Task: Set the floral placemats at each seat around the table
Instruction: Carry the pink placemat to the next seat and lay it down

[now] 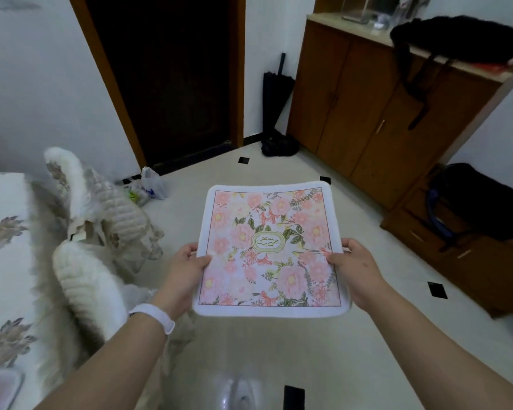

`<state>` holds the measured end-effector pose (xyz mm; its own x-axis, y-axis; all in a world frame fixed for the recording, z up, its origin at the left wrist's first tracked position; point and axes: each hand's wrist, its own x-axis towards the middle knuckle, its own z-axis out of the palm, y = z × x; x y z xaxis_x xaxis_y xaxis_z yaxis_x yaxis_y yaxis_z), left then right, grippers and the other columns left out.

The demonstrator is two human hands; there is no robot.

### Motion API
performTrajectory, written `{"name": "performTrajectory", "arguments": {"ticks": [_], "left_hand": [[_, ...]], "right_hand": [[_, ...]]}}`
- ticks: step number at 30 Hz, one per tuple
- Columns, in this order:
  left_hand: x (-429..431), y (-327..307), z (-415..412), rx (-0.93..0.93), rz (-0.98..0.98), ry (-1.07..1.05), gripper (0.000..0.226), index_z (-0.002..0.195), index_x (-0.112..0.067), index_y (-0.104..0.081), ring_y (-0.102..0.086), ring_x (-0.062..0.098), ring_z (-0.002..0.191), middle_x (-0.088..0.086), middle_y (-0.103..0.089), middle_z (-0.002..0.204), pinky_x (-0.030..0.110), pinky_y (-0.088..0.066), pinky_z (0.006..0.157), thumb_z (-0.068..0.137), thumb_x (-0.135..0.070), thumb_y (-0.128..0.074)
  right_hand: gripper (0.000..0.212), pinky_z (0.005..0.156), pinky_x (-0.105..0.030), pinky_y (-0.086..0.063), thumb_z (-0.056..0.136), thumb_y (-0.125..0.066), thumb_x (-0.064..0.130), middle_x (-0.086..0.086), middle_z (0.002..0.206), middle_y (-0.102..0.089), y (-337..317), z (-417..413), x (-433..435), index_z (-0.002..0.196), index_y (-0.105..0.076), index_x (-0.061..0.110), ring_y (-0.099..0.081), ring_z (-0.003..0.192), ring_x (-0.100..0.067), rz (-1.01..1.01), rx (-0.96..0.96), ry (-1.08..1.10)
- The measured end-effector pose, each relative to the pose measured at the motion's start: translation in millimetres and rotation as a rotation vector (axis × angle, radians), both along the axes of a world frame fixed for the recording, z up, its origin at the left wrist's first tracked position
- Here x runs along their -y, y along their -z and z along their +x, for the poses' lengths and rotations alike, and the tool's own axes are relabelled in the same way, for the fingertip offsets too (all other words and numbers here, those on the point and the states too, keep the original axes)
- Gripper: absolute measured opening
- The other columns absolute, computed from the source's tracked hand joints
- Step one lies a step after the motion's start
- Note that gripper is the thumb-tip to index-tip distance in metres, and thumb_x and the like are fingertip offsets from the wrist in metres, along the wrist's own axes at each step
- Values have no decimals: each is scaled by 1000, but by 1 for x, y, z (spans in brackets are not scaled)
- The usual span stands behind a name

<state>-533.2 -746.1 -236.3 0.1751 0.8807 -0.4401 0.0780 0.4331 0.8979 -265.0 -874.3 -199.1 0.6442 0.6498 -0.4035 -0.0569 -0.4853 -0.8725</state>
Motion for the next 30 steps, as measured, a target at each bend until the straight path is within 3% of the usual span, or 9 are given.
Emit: {"name": "performTrajectory", "arguments": {"ticks": [6, 12, 20, 24, 30], "left_hand": [[-73, -10, 15, 0, 28, -40, 14, 105, -9, -61, -73, 28, 75, 14, -74, 95, 35, -56, 61, 93, -4, -56], [-125, -11, 8, 11, 10, -160, 16, 109, -6, -59, -71, 37, 84, 21, -71, 102, 50, -58, 76, 93, -3, -57], [-195, -7, 23, 9, -54, -425, 15, 109, -2, -58, -70, 41, 89, 22, -72, 100, 51, -58, 76, 95, 0, -54], [-233, -13, 44, 43, -84, -562, 19, 113, -3, -54, -69, 45, 92, 26, -70, 106, 62, -53, 85, 95, 0, -54], [-267, -28, 59, 89, -30, -744, 16, 109, -2, -56, -71, 39, 83, 23, -71, 101, 47, -59, 68, 94, 2, -54]], "right_hand": [[19, 75, -46, -61, 92, -55, 4, -5, 97, -70, -16, 17, -73, 98, -57, 21, -72, 83, -26, 35, 70, -47], [20, 56, -29, -52, 92, -52, 1, 1, 94, -67, -8, 24, -157, 103, -55, 17, -69, 78, -17, 70, 81, -157], [18, 64, -32, -56, 92, -56, 4, 0, 96, -69, 22, 55, -300, 102, -58, 19, -71, 77, -18, 68, 3, -411], [17, 65, -33, -56, 91, -59, 6, -1, 97, -68, 14, 77, -377, 99, -58, 21, -70, 79, -19, 99, -13, -550], [18, 66, -35, -56, 92, -58, 4, 0, 96, -68, 0, 81, -468, 100, -58, 20, -69, 80, -19, 131, -23, -699]]}}
